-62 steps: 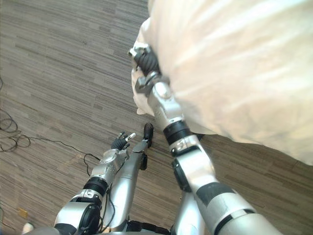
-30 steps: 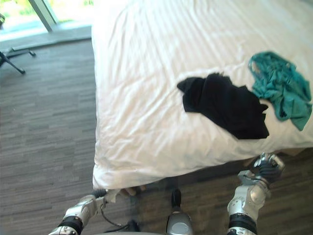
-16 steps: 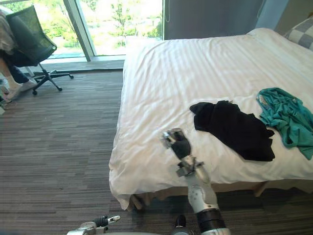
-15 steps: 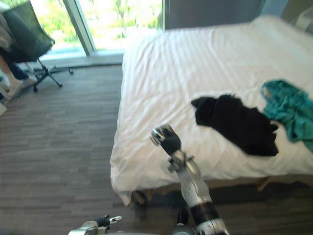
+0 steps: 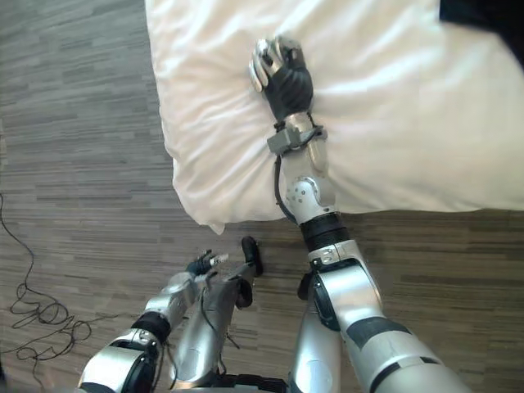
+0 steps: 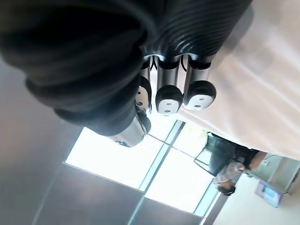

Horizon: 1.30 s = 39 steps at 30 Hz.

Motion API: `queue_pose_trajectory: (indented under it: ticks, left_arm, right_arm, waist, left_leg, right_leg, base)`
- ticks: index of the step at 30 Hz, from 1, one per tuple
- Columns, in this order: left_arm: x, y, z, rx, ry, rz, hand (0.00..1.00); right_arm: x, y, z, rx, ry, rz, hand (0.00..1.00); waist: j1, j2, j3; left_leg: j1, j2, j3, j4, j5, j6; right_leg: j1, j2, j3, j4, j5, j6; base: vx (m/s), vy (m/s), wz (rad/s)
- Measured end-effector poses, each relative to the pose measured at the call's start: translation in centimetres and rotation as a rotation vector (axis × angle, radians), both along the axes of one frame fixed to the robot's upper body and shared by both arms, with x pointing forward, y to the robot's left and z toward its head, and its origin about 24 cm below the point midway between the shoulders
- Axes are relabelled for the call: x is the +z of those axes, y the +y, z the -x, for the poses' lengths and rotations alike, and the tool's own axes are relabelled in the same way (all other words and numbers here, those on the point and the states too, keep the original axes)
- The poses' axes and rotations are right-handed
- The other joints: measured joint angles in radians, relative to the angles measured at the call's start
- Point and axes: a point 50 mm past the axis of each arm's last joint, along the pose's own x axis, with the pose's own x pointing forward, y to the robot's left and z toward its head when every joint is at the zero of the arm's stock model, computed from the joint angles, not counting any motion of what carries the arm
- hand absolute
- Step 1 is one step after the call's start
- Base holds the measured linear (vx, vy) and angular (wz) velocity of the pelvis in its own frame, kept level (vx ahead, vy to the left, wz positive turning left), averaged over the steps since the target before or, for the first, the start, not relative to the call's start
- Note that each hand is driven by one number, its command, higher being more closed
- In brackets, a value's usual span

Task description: Tidy the bed and pick cloth on bed and put in laundry

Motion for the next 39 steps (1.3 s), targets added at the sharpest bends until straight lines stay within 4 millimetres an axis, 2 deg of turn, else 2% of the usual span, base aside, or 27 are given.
queue_pose_trajectory:
  ticks: [2,5,6,7,9,10,12,13,14,15,16,17,19,21,22,23,25,27,29,30,32,34,36,39]
  left_arm:
    - [0.2,0.4,-0.1,0.074,0.030,0.029,0.00]
    - [0.0,0.5,0.2,0.134,0.091,0.064,0.00]
    - [0.0,0.9,0.3,0.170,0.115,0.077,0.00]
    - [-0.1,1.2,0.4,0.191,0.132,0.082,0.00]
    - [-0.6,1.9,0.9,0.252,0.183,0.122,0.00]
    - [-0.7,1.9,1.0,0.259,0.194,0.134,0.00]
    - [-1.3,1.9,1.7,0.267,0.237,0.169,0.00]
    - [-1.8,1.9,2.3,0.266,0.269,0.182,0.00]
    - [-2.3,2.0,2.8,0.267,0.293,0.187,0.00]
    - [-2.5,1.9,3.0,0.266,0.302,0.188,0.00]
    - [-2.7,1.8,3.2,0.262,0.317,0.191,0.00]
    - [-3.0,2.0,3.5,0.266,0.330,0.190,0.00]
    - [-3.6,2.1,4.2,0.274,0.361,0.200,0.00]
    - [-4.6,2.3,5.3,0.285,0.393,0.225,0.00]
    - [-5.0,2.5,5.8,0.283,0.399,0.231,0.00]
    - [-5.9,2.6,7.1,0.267,0.425,0.231,0.00]
    - [-6.8,2.6,8.3,0.246,0.443,0.203,0.00]
    - [-7.9,2.8,10.1,0.221,0.474,0.160,0.00]
    - [-8.6,2.7,11.5,0.196,0.492,0.120,0.00]
    - [-9.0,3.1,12.4,0.188,0.500,0.089,0.00]
    - [-9.8,3.8,14.2,0.182,0.529,0.042,0.00]
    - [-9.9,3.9,14.5,0.156,0.525,0.008,0.00]
    - [-9.7,4.0,14.0,0.113,0.498,-0.039,0.00]
    - [-9.4,3.9,13.3,0.115,0.469,-0.069,0.00]
  right_arm:
    - [0.1,0.2,0.6,0.035,-0.013,-0.047,1.00]
    - [-2.3,-1.1,0.8,0.049,0.059,-0.190,1.00]
    - [-3.7,-2.0,0.9,0.041,0.089,-0.246,1.00]
    - [-4.6,-2.5,1.0,0.034,0.107,-0.269,1.00]
    - [-7.8,-4.7,1.3,-0.023,0.164,-0.318,1.00]
    - [-8.6,-5.3,1.4,-0.045,0.178,-0.324,1.00]
    - [-11.4,-7.1,1.8,-0.134,0.243,-0.282,1.00]
    - [-13.7,-8.1,2.1,-0.192,0.312,-0.243,1.00]
    - [-17.2,-9.6,2.4,-0.266,0.445,-0.227,0.00]
    - [-19.2,-10.5,2.7,-0.304,0.527,-0.231,0.00]
    - [-23.5,-12.3,4.0,-0.383,0.706,-0.230,0.00]
    - [-26.8,-13.6,5.6,-0.437,0.850,-0.242,0.00]
    - [-30.4,-14.9,8.3,-0.515,1.005,-0.209,0.00]
    - [-32.7,-15.2,10.7,-0.551,1.104,-0.163,0.00]
    - [-33.8,-15.4,12.0,-0.568,1.151,-0.140,0.00]
    - [-35.1,-15.4,13.5,-0.584,1.212,-0.092,0.00]
    - [-36.1,-15.2,14.6,-0.587,1.260,-0.032,0.00]
    - [-37.2,-14.7,15.7,-0.580,1.320,0.060,0.00]
    - [-38.2,-14.4,16.7,-0.578,1.377,0.145,0.00]
    - [-38.9,-14.1,17.5,-0.570,1.415,0.211,0.00]
    - [-39.8,-13.0,18.7,-0.521,1.451,0.346,0.00]
    - [-39.7,-11.6,18.1,-0.459,1.418,0.447,0.00]
    - [-39.6,-10.5,17.3,-0.414,1.383,0.508,0.00]
    - [-39.5,-9.4,16.2,-0.391,1.376,0.547,0.00]
  waist:
    - [-0.003,-0.016,0.010]
    - [-0.012,-0.032,0.009]
    - [-0.016,-0.057,0.009]
    - [-0.021,-0.072,0.005]
    - [-0.048,-0.121,-0.003]
    - [-0.056,-0.132,-0.003]
    - [-0.073,-0.151,-0.006]
    - [-0.079,-0.164,-0.013]
    - [-0.083,-0.176,-0.023]
    - [-0.082,-0.179,-0.027]
    - [-0.077,-0.178,-0.028]
    - [-0.070,-0.178,-0.028]
    - [-0.071,-0.176,-0.029]
    - [-0.069,-0.169,-0.034]
    - [-0.066,-0.165,-0.052]
    - [-0.063,-0.154,-0.101]
    - [-0.057,-0.144,-0.145]
    - [-0.053,-0.120,-0.191]
    - [-0.056,-0.098,-0.205]
    - [-0.056,-0.095,-0.206]
    - [-0.056,-0.127,-0.238]
    - [-0.057,-0.138,-0.247]
    - [-0.057,-0.140,-0.245]
    - [-0.058,-0.135,-0.233]
  left_leg:
    - [-0.026,0.026,0.020,0.046,-0.020,-0.007]
    - [-0.015,0.068,0.044,0.110,-0.058,-0.017]
    - [0.002,0.081,0.064,0.123,-0.071,-0.022]
    - [0.009,0.084,0.074,0.127,-0.077,-0.024]
    - [0.053,0.101,0.110,0.134,-0.096,-0.030]
    - [0.069,0.102,0.120,0.133,-0.099,-0.031]
    - [0.123,0.105,0.150,0.120,-0.115,-0.036]
    - [0.157,0.112,0.172,0.115,-0.126,-0.038]
    - [0.187,0.117,0.191,0.110,-0.137,-0.044]
    - [0.199,0.118,0.198,0.106,-0.140,-0.046]
    - [0.223,0.121,0.210,0.095,-0.145,-0.051]
    - [0.249,0.123,0.223,0.080,-0.148,-0.056]
    - [0.300,0.126,0.231,0.055,-0.147,-0.063]
    - [0.373,0.140,0.243,0.032,-0.152,-0.072]
    - [0.397,0.147,0.246,0.024,-0.153,-0.074]
    - [0.427,0.149,0.245,-0.001,-0.150,-0.079]
    - [0.458,0.149,0.244,-0.020,-0.148,-0.082]
    - [0.507,0.151,0.237,-0.043,-0.146,-0.084]
    - [0.561,0.148,0.215,-0.059,-0.136,-0.085]
    - [0.602,0.139,0.205,-0.058,-0.133,-0.086]
    - [0.630,0.103,0.178,-0.056,-0.134,-0.085]
    - [0.620,0.093,0.168,-0.053,-0.139,-0.086]
    - [0.587,0.093,0.161,-0.048,-0.157,-0.088]
    - [0.535,0.112,0.151,-0.026,-0.165,-0.093]
  right_leg:
    - [-0.018,0.021,0.015,0.000,-0.008,-0.008]
    - [-0.015,0.053,0.037,0.035,-0.027,-0.029]
    - [-0.008,0.064,0.055,0.040,-0.032,-0.033]
    - [-0.005,0.070,0.060,0.041,-0.033,-0.033]
    - [0.019,0.079,0.064,0.043,-0.055,-0.033]
    - [0.028,0.081,0.064,0.042,-0.055,-0.034]
    - [0.060,0.085,0.064,0.042,-0.062,-0.040]
    - [0.079,0.087,0.064,0.042,-0.067,-0.044]
    - [0.094,0.092,0.065,0.043,-0.068,-0.044]
    - [0.100,0.094,0.065,0.042,-0.068,-0.045]
    - [0.113,0.100,0.065,0.042,-0.070,-0.047]
    - [0.125,0.107,0.067,0.041,-0.073,-0.050]
    - [0.159,0.120,0.069,0.038,-0.081,-0.046]
    - [0.219,0.141,0.068,0.038,-0.085,-0.052]
    - [0.241,0.148,0.063,0.038,-0.093,-0.054]
    - [0.266,0.153,0.053,0.034,-0.104,-0.053]
    - [0.294,0.156,0.049,0.032,-0.115,-0.050]
    - [0.336,0.155,0.036,0.041,-0.140,-0.041]
    - [0.359,0.141,0.014,0.131,-0.209,-0.030]
    - [0.350,0.121,0.004,0.263,-0.291,-0.031]
    - [0.277,0.052,-0.007,0.517,-0.404,-0.039]
    - [0.220,0.027,-0.008,0.606,-0.411,-0.041]
    - [0.201,0.020,-0.040,0.578,-0.421,-0.038]
    - [0.195,0.041,-0.067,0.499,-0.404,-0.036]
  base:
    - [-0.13,-0.008,-0.32]
    - [-0.10,-0.042,-0.48]
    - [-0.07,-0.051,-0.56]
    - [-0.04,-0.063,-0.61]
    - [-0.01,-0.055,-0.58]
    - [0.02,-0.045,-0.57]
    - [0.04,-0.015,-0.54]
    - [0.06,0.028,-0.65]
    - [0.07,0.033,-0.63]
    - [0.09,0.025,-0.46]
    - [0.10,0.009,-0.39]
    - [0.11,0.008,-0.36]
    - [0.13,0.018,-0.33]
    - [0.15,0.052,-0.25]
    - [0.17,0.087,-0.04]
    - [0.17,0.088,0.04]
    - [0.11,0.074,0.06]
    - [0.11,0.101,0.15]
    - [0.08,0.103,0.35]
    - [0.06,0.094,0.45]
    - [0.04,0.039,0.40]
    - [-0.03,-0.086,0.09]
    - [-0.04,-0.112,0.00]
    - [-0.08,-0.092,-0.02]
